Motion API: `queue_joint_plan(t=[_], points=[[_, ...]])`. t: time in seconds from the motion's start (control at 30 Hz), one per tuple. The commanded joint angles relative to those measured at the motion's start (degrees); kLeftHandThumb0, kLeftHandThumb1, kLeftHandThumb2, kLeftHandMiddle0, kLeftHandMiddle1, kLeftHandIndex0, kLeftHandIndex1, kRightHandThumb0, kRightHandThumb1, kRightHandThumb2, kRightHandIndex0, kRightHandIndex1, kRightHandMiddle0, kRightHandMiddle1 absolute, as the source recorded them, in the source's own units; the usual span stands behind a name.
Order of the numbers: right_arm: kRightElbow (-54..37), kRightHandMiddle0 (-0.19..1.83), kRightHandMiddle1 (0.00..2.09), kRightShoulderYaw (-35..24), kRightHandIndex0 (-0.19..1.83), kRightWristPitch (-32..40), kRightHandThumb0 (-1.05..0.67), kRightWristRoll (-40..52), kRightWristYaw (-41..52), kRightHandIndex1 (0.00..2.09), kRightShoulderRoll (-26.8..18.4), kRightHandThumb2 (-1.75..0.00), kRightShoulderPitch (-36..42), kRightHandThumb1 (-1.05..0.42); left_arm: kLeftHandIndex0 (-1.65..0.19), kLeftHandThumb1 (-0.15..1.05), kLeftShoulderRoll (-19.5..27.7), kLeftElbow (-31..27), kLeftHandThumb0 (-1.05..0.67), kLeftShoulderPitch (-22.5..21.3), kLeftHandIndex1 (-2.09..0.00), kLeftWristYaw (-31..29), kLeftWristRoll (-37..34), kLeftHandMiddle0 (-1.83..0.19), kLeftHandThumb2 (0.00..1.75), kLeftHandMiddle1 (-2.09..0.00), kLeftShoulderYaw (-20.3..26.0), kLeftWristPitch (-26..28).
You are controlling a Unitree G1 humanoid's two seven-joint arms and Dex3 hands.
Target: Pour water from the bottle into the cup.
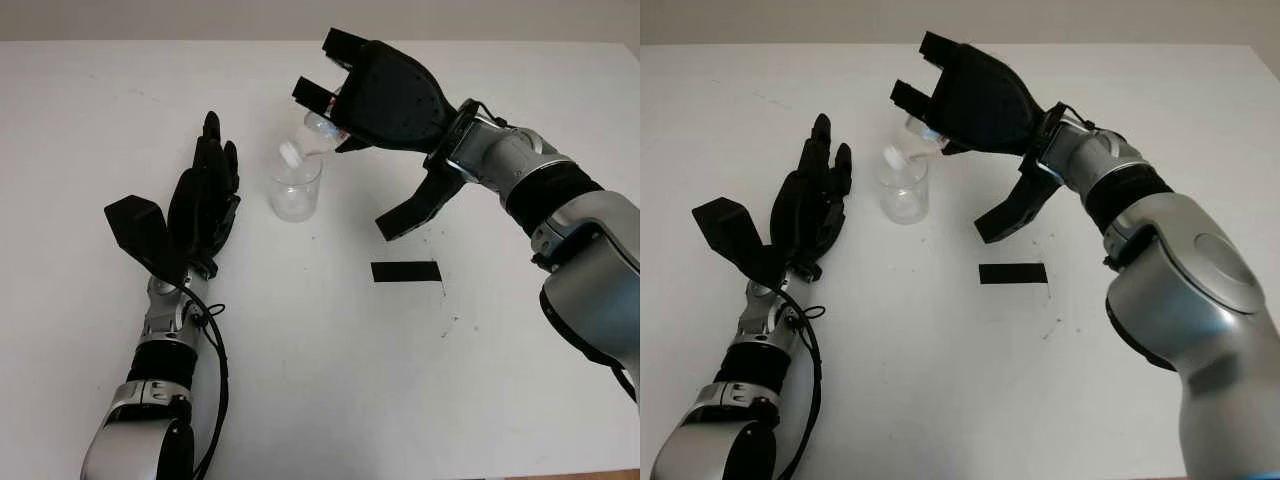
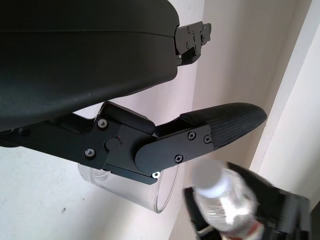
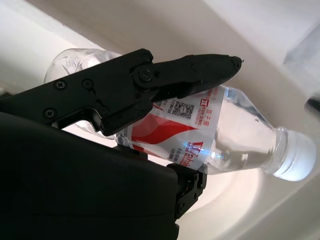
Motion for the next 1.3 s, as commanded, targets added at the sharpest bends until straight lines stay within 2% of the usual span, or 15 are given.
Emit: queue_joint_plan(t=[0.0,0.17,0.3,0.37,0.43,0.53,0.67,0.77,0.87,1.03,1.27], points=[[-1.02,0.6,2.09,-3.11,1.32,-1.55,-0.53,3.44,-0.22,2.09,-0.64,-0.4,0.52,-1.05,0.19,1.05,-0.33,1.55,-0.83,1.46,0.0,-0.13,0.1,0.19,0.75,0.0,-0.11,0.38],[-4.51,0.81,2.09,-12.45,1.33,-5.77,-0.51,15.14,5.05,2.09,-1.55,-0.36,4.79,-1.05,0.19,1.05,-0.15,1.69,-0.84,1.58,0.0,-0.99,0.01,0.19,0.75,0.0,-0.12,0.11],[-11.06,1.0,2.09,-24.95,1.38,-10.35,-0.45,31.7,13.2,2.09,-0.32,-0.32,11.87,-1.05,0.19,1.05,-0.05,1.48,-0.83,1.71,0.0,-0.69,0.25,0.19,0.75,0.0,-0.12,0.32],[-15.03,0.98,2.09,-29.61,1.41,-11.29,-0.43,38.17,18.57,2.09,0.06,-0.36,15.13,-1.05,0.19,1.05,0.06,1.41,-0.83,1.72,0.0,-0.82,0.26,0.19,0.76,0.0,-0.16,0.52],[-22.11,0.99,2.09,-34.52,1.42,-8.53,-0.42,44.97,24.98,2.09,1.1,-0.38,20.05,-1.05,0.19,1.05,-0.04,1.71,-0.83,1.57,0.0,-1.06,-0.04,0.19,0.74,0.0,-0.01,0.52],[-33.56,0.92,2.09,-39.95,1.34,-2.24,-0.39,52.32,33.88,2.09,2.59,-0.42,26.93,-1.05,0.19,1.05,-0.19,1.7,-0.84,1.5,0.0,-1.0,-0.21,0.19,0.72,0.0,0.11,0.85],[-47.99,0.78,2.09,-45.75,1.2,8.09,-0.39,58.79,40.63,2.09,5.56,-0.4,35.09,-1.05,0.19,1.05,-0.27,1.58,-0.84,1.6,0.0,-1.21,-0.19,0.19,0.72,0.0,0.11,0.78],[-59.4,0.72,2.09,-49.7,1.18,16.79,-0.38,65.1,45.8,2.09,8.09,-0.42,41.02,-1.05,0.19,1.05,-0.09,1.41,-0.84,1.81,0.0,-1.11,0.19,0.19,0.72,0.0,-0.07,0.78],[-70.8,0.93,2.09,-53.0,1.28,27.16,-0.4,71.74,50.15,2.09,10.35,-0.43,45.65,-1.05,0.19,1.05,-0.01,1.31,-0.84,1.95,0.0,-1.09,0.26,0.19,0.72,0.0,-0.06,0.92],[-83.01,1.02,2.09,-55.42,1.33,38.87,-0.39,75.35,52.53,2.09,12.49,-0.41,49.98,-1.05,0.19,1.05,-0.15,1.79,-0.85,1.79,0.0,-1.62,0.21,0.19,0.7,0.0,-0.18,0.7],[-91.34,0.93,2.09,-59.15,1.32,52.3,-0.42,80.57,54.26,2.09,14.51,-0.37,52.5,-1.05,0.19,1.05,-0.03,0.98,-0.86,2.26,0.0,-2.11,0.26,0.19,0.71,0.0,-0.42,1.11]])
